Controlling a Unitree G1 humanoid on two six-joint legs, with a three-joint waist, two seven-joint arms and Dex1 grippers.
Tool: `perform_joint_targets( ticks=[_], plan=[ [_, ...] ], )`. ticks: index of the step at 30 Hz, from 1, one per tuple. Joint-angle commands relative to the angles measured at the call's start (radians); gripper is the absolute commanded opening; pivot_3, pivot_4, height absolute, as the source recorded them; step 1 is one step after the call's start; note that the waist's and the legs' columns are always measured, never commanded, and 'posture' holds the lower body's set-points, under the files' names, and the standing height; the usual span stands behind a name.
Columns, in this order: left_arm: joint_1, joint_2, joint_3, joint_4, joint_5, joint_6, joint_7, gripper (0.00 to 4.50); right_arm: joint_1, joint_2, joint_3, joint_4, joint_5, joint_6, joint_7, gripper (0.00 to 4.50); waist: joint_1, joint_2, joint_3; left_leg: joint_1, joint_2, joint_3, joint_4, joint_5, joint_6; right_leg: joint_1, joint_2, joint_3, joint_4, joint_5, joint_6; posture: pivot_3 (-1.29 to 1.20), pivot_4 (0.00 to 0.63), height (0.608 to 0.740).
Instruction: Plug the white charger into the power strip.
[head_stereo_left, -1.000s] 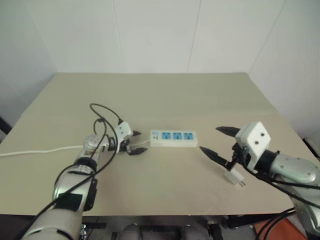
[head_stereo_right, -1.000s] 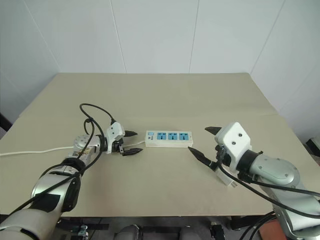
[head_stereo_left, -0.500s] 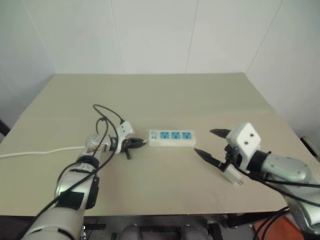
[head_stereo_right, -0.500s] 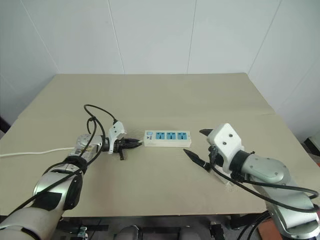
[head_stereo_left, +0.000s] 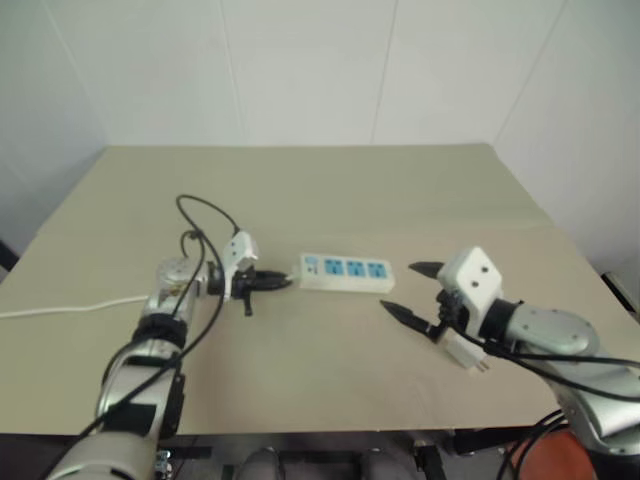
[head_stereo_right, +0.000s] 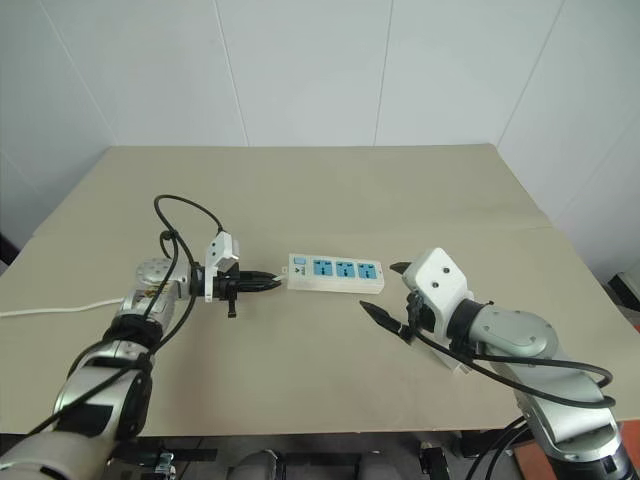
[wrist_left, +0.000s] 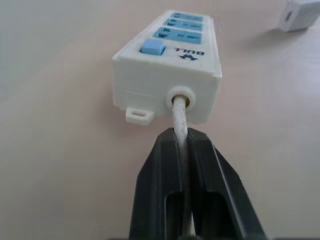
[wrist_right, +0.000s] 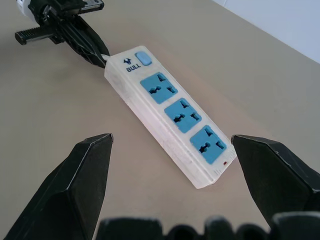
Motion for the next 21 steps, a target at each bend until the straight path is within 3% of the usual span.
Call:
perform_joint_targets(
  ticks=[1,5,11,12,21],
  plan=[
    [0.120,0.019,-0.034,-0.369,-0.045,0.243,0.086,0.03,-0.015,0.009,0.006,0.007,-0.017,-0.044,0.012,4.50,0.002,0.000,0.000,0.000,0.000,0.000,0.000,0.000,0.000,0.000,0.000,0.000,0.000,0.000,0.000,0.00,0.150,0.740],
    [0.235,0.025,-0.047,-0.573,-0.058,0.468,0.202,0.03,-0.030,0.019,0.022,0.034,-0.027,-0.061,0.030,4.50,0.007,0.000,0.000,0.001,0.000,-0.001,0.001,0.000,0.000,0.000,0.000,-0.001,0.001,0.000,0.000,0.00,0.150,0.740],
    [0.306,0.052,-0.054,-0.666,-0.096,0.544,0.265,0.03,-0.043,0.024,0.034,0.062,-0.038,-0.081,0.054,4.50,0.003,0.000,0.000,0.004,0.000,0.000,0.002,0.000,0.000,0.002,0.001,0.000,0.001,-0.003,0.005,0.00,0.150,0.740],
    [0.313,0.065,-0.058,-0.673,-0.105,0.536,0.248,0.64,-0.045,0.024,0.035,0.064,-0.039,-0.082,0.055,4.50,0.002,0.000,0.000,0.004,0.001,0.000,0.002,0.000,0.000,0.002,0.001,0.000,0.001,-0.002,0.005,0.00,0.150,0.740],
    [0.254,0.231,-0.035,-0.594,-0.209,0.454,0.060,3.37,-0.043,0.028,0.034,0.067,-0.049,-0.085,0.057,4.50,0.003,0.000,0.000,0.003,0.001,0.000,0.000,0.000,0.000,0.001,0.001,0.000,0.000,0.000,-0.002,0.00,0.150,0.740]
  ],
)
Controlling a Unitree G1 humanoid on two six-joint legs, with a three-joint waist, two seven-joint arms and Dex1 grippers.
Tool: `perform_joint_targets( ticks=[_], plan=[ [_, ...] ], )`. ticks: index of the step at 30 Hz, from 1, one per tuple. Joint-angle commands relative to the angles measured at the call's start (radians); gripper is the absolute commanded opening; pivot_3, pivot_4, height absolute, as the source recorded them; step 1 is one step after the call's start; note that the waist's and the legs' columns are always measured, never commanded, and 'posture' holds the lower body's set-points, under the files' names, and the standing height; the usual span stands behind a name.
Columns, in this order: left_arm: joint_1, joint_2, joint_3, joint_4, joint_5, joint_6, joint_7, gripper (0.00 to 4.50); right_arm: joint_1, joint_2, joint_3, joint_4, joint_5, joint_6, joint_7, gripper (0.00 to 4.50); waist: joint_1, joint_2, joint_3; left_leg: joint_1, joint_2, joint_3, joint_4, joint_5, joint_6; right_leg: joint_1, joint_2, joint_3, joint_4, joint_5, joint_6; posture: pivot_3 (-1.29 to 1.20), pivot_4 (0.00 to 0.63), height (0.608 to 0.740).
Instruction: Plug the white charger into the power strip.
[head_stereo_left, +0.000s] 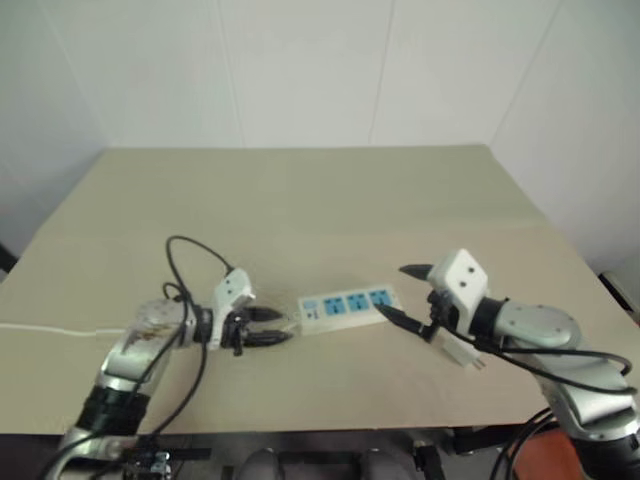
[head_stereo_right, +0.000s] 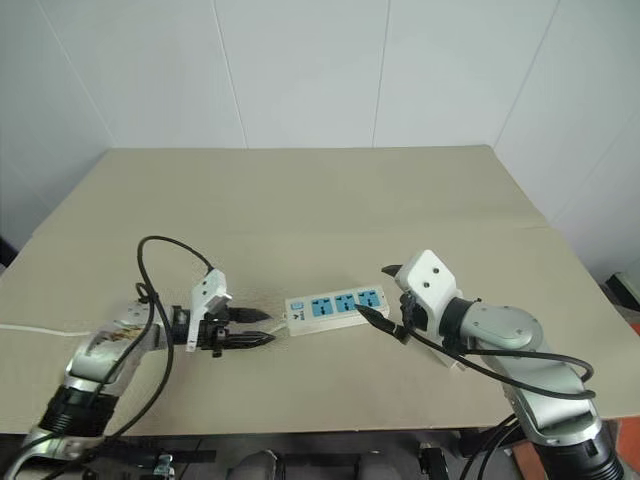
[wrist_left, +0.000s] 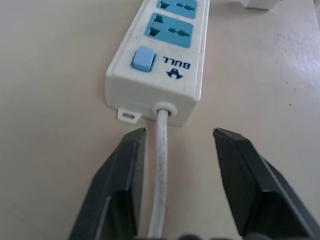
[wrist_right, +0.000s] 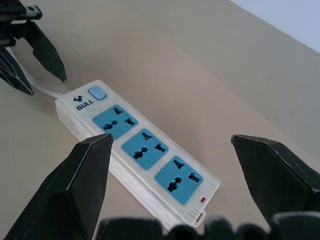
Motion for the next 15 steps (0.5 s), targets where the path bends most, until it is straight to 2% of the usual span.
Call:
perform_joint_targets(
  ticks=[1,3,4,9,15],
  plan=[
    [-0.055,0.060,0.031,0.065,-0.060,-0.068,-0.111,3.64,-0.007,0.005,-0.015,-0.023,-0.011,-0.028,-0.003,4.50,0.001,0.000,0.000,0.000,0.000,0.000,0.000,0.000,0.000,0.000,0.000,0.000,0.000,0.000,0.000,0.00,0.150,0.740],
    [-0.074,0.059,0.048,0.144,-0.093,-0.180,-0.190,4.32,-0.004,0.009,-0.015,-0.028,-0.015,-0.026,-0.006,4.50,0.001,0.000,0.000,0.000,0.000,0.000,0.000,0.000,0.000,-0.001,0.000,0.000,0.000,0.000,0.000,0.00,0.150,0.740],
    [-0.083,0.041,0.061,0.185,-0.113,-0.229,-0.218,4.46,-0.003,0.012,-0.015,-0.030,-0.017,-0.025,-0.008,4.50,0.001,0.000,0.000,0.000,0.000,0.000,0.000,0.000,0.000,0.000,0.000,0.000,0.000,0.000,0.000,0.00,0.150,0.740],
    [-0.149,-0.036,0.054,0.389,-0.124,-0.415,-0.330,4.46,0.009,0.015,-0.021,-0.045,-0.024,-0.018,-0.014,4.50,0.003,0.000,0.000,-0.001,0.000,0.001,0.000,0.000,0.000,0.000,0.000,0.000,-0.001,0.000,0.000,0.00,0.150,0.740],
    [-0.223,-0.199,0.088,0.705,-0.109,-0.783,-0.367,4.46,0.032,0.014,-0.033,-0.072,-0.027,-0.009,-0.032,4.50,0.003,0.000,0.000,-0.001,-0.001,0.001,0.001,0.000,0.000,0.000,-0.001,0.000,-0.001,0.000,0.000,0.00,0.150,0.740]
  ],
)
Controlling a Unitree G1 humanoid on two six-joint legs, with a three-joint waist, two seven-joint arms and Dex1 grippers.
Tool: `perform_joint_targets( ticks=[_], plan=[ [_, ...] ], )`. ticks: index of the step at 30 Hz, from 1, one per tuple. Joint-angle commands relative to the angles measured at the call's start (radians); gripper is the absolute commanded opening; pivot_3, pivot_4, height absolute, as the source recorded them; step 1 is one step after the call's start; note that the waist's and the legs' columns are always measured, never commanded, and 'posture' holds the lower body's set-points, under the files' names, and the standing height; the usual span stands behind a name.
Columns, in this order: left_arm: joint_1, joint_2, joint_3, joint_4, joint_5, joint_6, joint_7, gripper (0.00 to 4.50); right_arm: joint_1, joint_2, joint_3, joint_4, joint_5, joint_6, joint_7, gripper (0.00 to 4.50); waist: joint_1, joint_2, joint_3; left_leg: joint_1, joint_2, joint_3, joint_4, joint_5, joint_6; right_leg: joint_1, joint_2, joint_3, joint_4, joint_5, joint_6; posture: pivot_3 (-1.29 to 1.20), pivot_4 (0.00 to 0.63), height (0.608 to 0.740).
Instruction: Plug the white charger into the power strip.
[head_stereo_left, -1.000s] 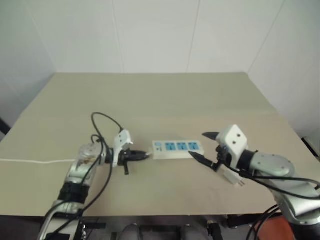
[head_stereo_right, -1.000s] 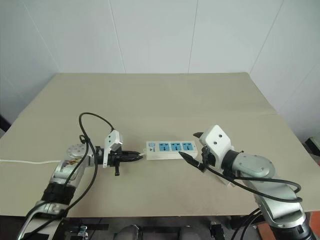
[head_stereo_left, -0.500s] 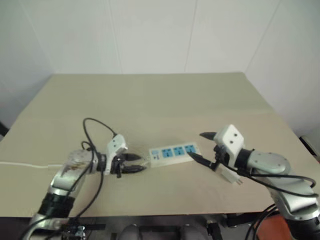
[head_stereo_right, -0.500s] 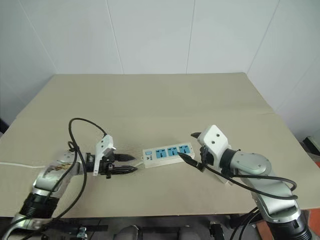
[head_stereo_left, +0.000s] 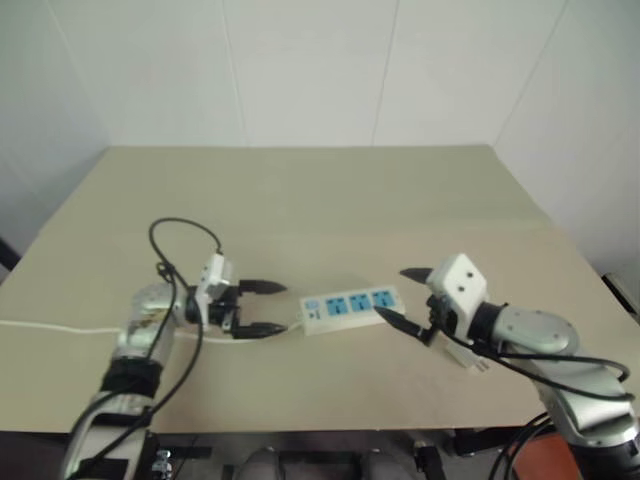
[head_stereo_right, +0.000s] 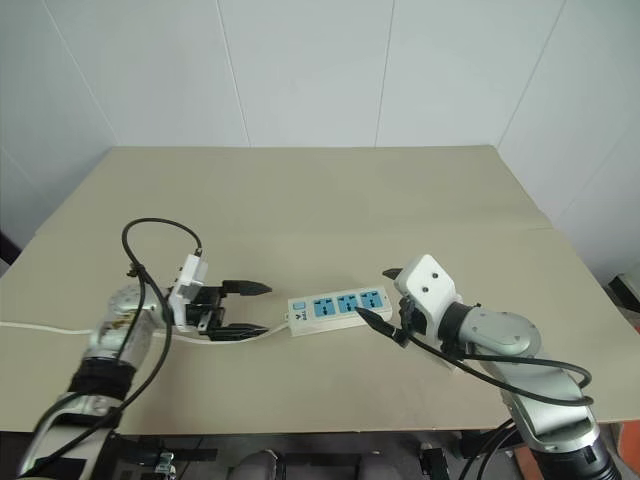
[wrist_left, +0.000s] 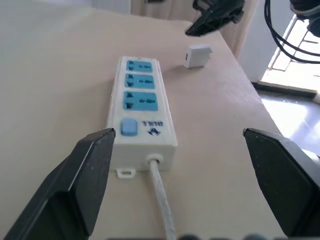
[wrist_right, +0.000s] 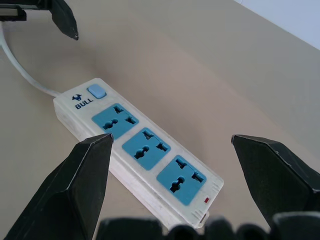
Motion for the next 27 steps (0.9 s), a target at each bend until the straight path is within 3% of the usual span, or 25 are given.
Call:
perform_joint_targets(
  ticks=[1,11,27],
  plan=[
    [-0.049,-0.047,0.028,0.158,-0.006,-0.166,-0.043,4.46,0.006,-0.004,-0.034,-0.052,-0.008,-0.008,-0.015,4.50,-0.001,0.000,0.000,0.000,0.000,0.000,0.000,0.000,0.000,0.000,0.000,0.000,0.000,0.000,0.000,0.00,0.150,0.740],
    [-0.175,-0.135,0.035,0.515,0.018,-0.379,-0.054,4.46,0.027,-0.017,-0.060,-0.097,-0.001,0.021,-0.028,4.50,-0.003,0.000,0.000,0.000,0.000,-0.001,0.000,0.000,0.000,0.000,0.000,0.000,0.001,0.000,0.001,0.00,0.150,0.740],
    [-0.222,-0.194,0.029,0.655,0.151,-0.492,0.015,4.46,0.051,-0.018,-0.084,-0.133,-0.001,0.049,-0.055,4.50,-0.002,0.000,0.000,0.000,-0.001,-0.001,0.000,0.000,0.000,0.000,0.000,0.000,0.001,0.000,0.001,0.00,0.150,0.740]
  ],
)
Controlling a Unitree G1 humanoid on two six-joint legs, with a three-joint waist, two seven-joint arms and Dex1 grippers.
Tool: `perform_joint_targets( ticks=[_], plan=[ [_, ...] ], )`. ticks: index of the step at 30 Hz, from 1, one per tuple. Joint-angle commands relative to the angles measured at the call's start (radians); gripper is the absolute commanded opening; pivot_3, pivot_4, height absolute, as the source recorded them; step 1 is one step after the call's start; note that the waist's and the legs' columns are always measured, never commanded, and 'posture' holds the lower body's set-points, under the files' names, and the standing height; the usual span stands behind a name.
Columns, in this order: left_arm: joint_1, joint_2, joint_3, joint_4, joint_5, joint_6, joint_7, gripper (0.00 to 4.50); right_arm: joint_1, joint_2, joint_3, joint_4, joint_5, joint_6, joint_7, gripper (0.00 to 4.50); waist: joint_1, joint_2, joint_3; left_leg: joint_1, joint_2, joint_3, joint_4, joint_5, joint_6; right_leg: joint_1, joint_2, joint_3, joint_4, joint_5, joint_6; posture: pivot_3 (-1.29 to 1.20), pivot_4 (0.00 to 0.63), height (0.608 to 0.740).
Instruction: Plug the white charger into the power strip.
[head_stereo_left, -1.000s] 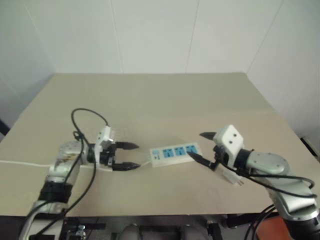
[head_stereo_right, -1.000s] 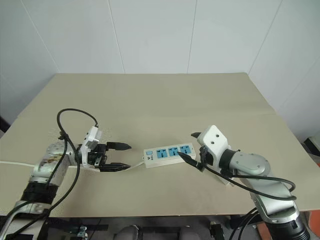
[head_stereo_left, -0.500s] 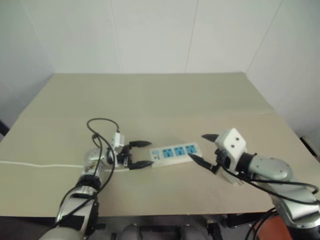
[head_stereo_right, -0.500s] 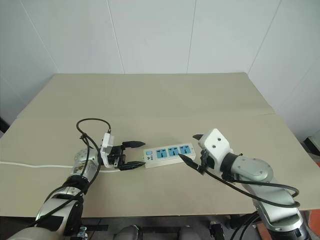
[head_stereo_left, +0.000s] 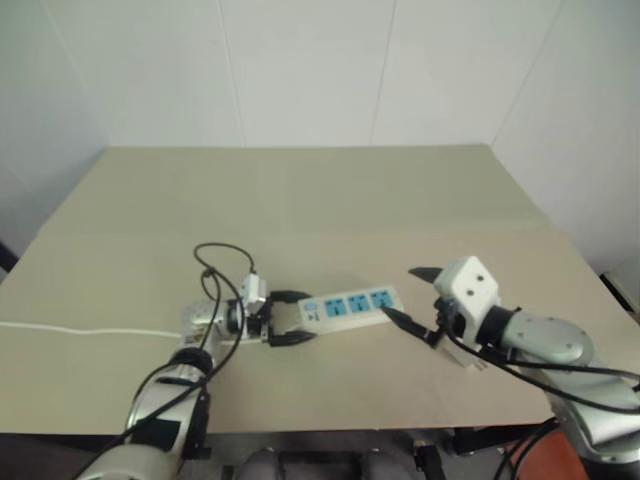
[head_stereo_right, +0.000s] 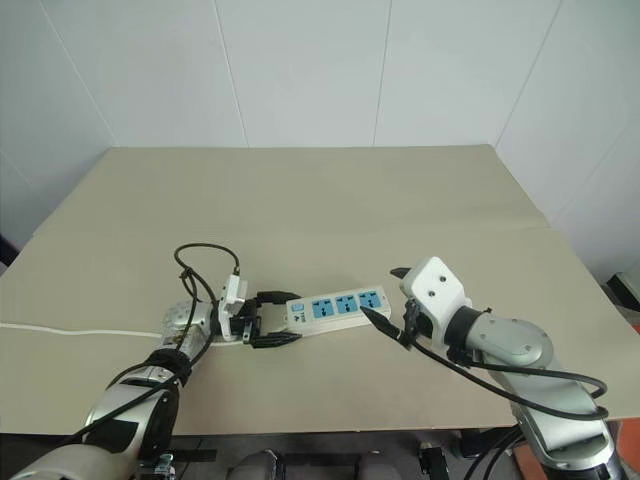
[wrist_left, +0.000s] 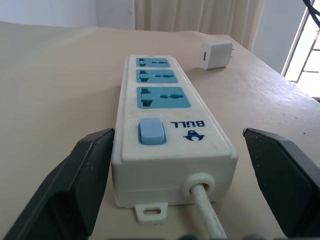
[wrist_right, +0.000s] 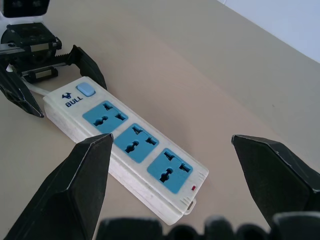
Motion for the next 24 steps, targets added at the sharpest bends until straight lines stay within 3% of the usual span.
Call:
perform_joint_targets(
  ticks=[1,7,12,16,20,24],
  plan=[
    [-0.020,-0.008,0.011,0.009,0.028,-0.024,0.039,4.46,0.001,-0.004,-0.037,-0.043,0.000,0.004,-0.014,4.50,0.002,0.000,0.000,0.000,0.000,0.000,0.000,0.000,0.000,0.000,0.000,0.000,0.000,0.000,0.000,0.00,0.150,0.740],
    [-0.018,-0.009,0.011,0.022,0.069,-0.036,0.108,4.46,0.002,-0.001,-0.033,-0.038,-0.004,0.002,-0.017,4.50,0.001,0.000,0.000,0.001,0.000,0.000,0.000,0.000,0.000,0.001,0.000,0.000,0.001,0.000,0.001,0.00,0.150,0.740],
    [-0.015,-0.013,0.017,0.024,0.085,-0.056,0.139,3.31,-0.001,-0.001,-0.031,-0.037,-0.002,0.002,-0.016,4.50,0.001,0.000,0.000,0.001,0.000,0.000,0.000,0.000,0.000,0.001,0.000,0.000,0.001,0.000,0.001,0.00,0.150,0.740],
    [-0.019,-0.012,0.027,0.005,0.068,-0.022,0.082,3.26,-0.008,-0.013,-0.036,-0.040,0.004,0.026,-0.013,4.50,0.001,0.000,0.000,0.001,0.000,0.000,0.000,0.000,0.000,0.001,0.000,0.000,0.001,0.000,0.002,0.00,0.150,0.740],
    [-0.015,0.002,0.025,-0.026,0.055,-0.002,-0.011,3.26,-0.123,-0.107,-0.057,-0.095,0.072,0.324,-0.019,4.50,-0.001,0.000,0.000,0.000,0.000,0.000,0.000,0.000,0.000,0.000,0.000,0.000,0.000,0.000,0.000,0.00,0.150,0.740],
    [0.005,0.026,-0.053,-0.090,0.021,0.044,-0.039,3.26,-0.314,-0.250,-0.071,-0.108,0.227,0.659,0.062,4.50,-0.002,0.000,0.000,0.000,0.001,0.000,-0.001,0.000,0.000,-0.001,0.000,0.000,0.000,0.000,0.000,0.00,0.150,0.740]
  ],
)
